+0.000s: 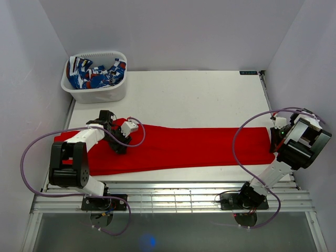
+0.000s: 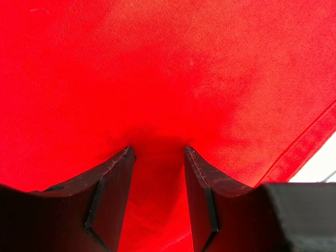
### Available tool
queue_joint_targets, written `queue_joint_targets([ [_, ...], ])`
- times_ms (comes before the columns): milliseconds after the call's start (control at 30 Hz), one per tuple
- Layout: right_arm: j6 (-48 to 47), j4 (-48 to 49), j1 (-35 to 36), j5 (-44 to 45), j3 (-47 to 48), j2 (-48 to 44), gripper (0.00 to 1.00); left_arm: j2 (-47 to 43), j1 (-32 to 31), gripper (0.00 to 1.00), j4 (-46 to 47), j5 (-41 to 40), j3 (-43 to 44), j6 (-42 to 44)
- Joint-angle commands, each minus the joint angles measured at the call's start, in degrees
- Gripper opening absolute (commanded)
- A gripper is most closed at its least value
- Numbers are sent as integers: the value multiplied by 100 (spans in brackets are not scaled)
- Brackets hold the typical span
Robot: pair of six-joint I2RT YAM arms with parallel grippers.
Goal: Fold and stack the trousers
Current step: Fold the trousers
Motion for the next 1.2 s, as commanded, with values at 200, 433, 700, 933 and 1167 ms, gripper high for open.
queue_joint_targets([
  [200, -146, -854, -154, -265, 545, -413, 8, 385, 96, 56, 519, -666, -357, 271],
  [433, -515, -1180, -418, 7, 424, -493, 8, 376, 105, 55, 545, -736, -427, 289],
  [700, -349, 48, -436, 192, -430, -10, 8, 315, 105, 56, 423, -561, -304, 184],
  [933, -190, 147, -427, -62, 457, -158, 31, -492, 166, 61, -1009, 791, 740, 17],
  [1167, -269, -213, 352, -1275, 1021, -966, 80, -845, 325, 64, -2056, 970, 1638, -632],
])
